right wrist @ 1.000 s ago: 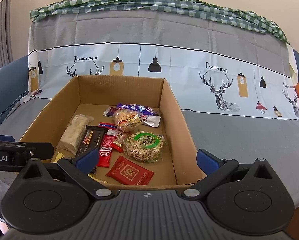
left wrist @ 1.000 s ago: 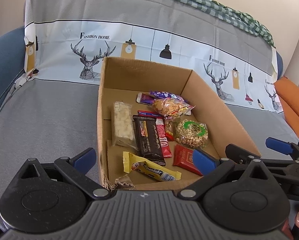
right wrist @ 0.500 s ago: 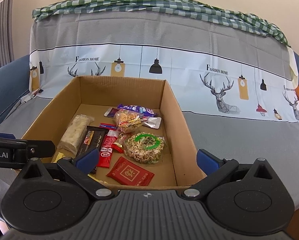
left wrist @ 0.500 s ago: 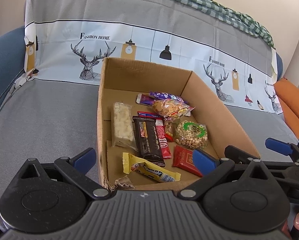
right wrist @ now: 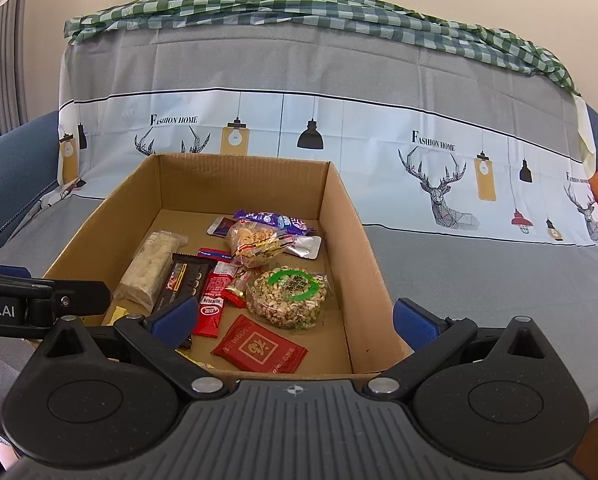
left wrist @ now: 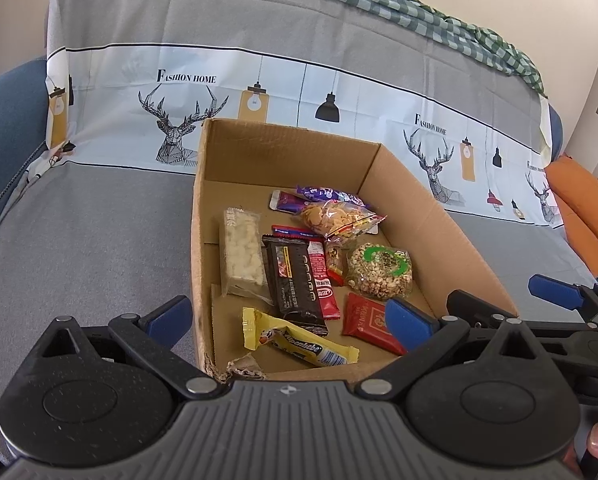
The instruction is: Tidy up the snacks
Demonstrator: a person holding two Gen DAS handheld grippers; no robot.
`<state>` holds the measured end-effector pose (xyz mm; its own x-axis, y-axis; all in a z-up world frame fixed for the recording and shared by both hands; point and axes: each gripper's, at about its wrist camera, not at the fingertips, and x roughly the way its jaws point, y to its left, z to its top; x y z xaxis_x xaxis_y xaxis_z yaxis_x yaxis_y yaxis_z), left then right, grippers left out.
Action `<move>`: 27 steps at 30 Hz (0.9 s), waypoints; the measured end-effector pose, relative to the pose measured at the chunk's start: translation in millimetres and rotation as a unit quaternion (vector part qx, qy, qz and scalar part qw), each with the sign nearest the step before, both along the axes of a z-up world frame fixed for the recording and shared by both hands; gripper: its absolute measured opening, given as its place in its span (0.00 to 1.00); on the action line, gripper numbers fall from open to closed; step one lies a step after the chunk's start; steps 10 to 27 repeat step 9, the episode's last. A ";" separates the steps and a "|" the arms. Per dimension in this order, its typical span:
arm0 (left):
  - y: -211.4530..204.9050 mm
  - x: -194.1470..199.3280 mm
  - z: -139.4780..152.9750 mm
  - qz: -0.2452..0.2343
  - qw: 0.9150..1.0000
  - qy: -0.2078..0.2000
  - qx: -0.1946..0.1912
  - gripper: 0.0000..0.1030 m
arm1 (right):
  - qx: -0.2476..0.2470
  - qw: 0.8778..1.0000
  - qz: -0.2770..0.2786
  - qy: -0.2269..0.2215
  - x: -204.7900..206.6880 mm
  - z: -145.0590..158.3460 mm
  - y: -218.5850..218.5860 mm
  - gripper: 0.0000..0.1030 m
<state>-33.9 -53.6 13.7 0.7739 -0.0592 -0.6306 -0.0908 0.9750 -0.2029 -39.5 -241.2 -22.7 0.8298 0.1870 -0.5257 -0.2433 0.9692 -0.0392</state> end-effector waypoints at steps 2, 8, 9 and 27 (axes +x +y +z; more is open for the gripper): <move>-0.1 -0.3 0.6 -0.001 1.000 -0.002 0.000 0.99 | 0.001 1.000 0.000 -0.001 -0.4 0.6 -0.3 0.99; -1.3 -3.7 2.8 -0.013 1.000 -0.022 0.005 0.99 | 0.008 1.000 -0.001 -0.003 -1.9 3.8 -1.0 0.99; -1.6 -3.5 3.1 -0.014 1.000 -0.022 0.006 0.99 | 0.010 1.000 -0.002 -0.005 -2.4 4.6 -1.3 0.99; -1.6 -3.5 3.1 -0.014 1.000 -0.022 0.006 0.99 | 0.010 1.000 -0.002 -0.005 -2.4 4.6 -1.3 0.99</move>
